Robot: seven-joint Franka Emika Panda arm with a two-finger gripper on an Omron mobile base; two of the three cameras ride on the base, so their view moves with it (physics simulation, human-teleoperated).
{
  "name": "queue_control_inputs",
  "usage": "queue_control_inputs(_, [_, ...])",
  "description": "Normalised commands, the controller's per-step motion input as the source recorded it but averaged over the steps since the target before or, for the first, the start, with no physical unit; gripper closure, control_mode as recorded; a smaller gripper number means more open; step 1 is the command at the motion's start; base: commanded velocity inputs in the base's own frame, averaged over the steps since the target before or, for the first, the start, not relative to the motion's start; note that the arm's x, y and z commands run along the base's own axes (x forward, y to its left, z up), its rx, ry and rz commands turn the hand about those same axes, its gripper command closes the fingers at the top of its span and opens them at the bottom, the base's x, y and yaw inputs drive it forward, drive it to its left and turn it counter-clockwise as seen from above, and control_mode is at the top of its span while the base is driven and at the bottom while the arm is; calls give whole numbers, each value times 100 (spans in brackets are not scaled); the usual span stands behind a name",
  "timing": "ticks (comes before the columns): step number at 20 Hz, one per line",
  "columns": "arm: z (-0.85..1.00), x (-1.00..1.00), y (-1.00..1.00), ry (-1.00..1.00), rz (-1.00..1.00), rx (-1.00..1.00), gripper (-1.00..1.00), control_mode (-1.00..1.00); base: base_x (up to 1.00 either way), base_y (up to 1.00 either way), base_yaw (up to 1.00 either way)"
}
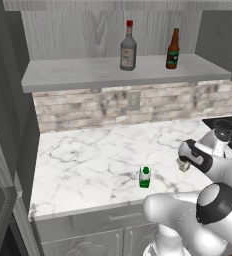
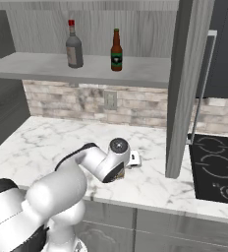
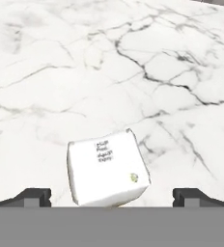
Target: Sort all alcoholic drinks to one cabinet, and non-alcoholic drinks to the other.
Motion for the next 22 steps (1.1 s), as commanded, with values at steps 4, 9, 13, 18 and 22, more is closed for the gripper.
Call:
queue_control_inputs(4, [-17, 16, -1, 0, 3, 0, -100, -100, 0, 0, 0])
queue_control_inputs(9, [-19, 17, 0, 0, 3, 0, -100, -100, 0, 0, 0])
queue_control_inputs(13, [-19, 13, 0, 2, 3, 0, -100, -100, 0, 0, 0])
queue_control_inputs(18, [-21, 13, 0, 2, 2, 1, -100, -100, 0, 0, 0])
queue_control_inputs(22, [-34, 7, 0, 8, 1, 1, 100, -100, 0, 0, 0])
